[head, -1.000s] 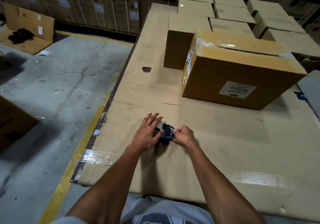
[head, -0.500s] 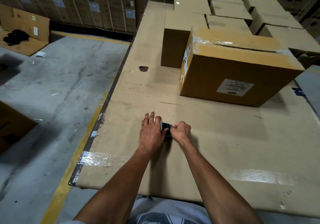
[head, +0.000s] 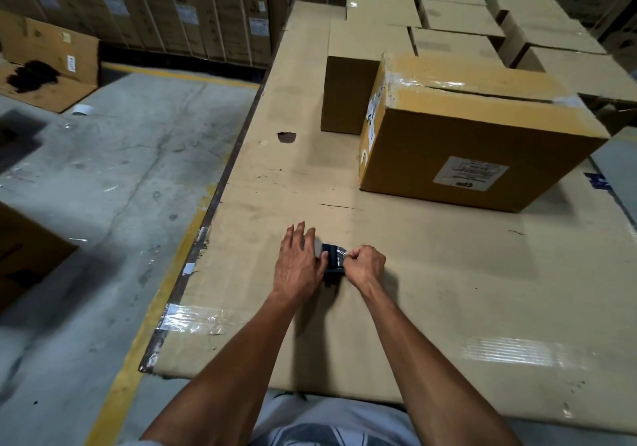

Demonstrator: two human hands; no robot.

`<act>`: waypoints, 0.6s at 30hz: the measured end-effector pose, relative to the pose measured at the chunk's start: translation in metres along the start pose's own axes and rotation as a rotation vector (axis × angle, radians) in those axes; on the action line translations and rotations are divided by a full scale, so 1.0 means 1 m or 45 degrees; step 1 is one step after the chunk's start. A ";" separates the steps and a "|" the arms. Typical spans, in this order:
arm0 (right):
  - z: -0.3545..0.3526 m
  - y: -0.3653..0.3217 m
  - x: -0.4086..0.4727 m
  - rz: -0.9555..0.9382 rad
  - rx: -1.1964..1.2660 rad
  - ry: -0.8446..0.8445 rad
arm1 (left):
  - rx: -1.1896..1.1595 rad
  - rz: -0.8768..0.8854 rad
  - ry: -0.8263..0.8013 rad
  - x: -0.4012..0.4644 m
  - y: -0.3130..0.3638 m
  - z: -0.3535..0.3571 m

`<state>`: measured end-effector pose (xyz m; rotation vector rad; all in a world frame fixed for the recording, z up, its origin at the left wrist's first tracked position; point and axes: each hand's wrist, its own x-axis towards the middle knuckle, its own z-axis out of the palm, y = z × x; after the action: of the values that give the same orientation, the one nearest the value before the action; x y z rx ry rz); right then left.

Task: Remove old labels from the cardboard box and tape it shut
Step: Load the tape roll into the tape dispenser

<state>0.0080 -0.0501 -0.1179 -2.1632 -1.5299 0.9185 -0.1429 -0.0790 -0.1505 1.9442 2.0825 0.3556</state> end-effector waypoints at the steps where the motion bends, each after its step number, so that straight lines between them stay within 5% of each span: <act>1: 0.000 0.000 0.000 0.008 0.006 0.000 | -0.008 0.001 0.006 0.000 0.000 0.000; 7: 0.000 0.000 0.000 0.029 0.008 -0.012 | -0.033 0.007 0.005 0.002 0.002 0.001; 18: -0.002 -0.005 0.004 0.029 -0.002 -0.040 | -0.595 -0.022 0.077 0.008 -0.020 0.001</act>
<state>0.0069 -0.0446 -0.1149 -2.1814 -1.5235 0.9636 -0.1620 -0.0723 -0.1585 1.6512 1.8364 0.8226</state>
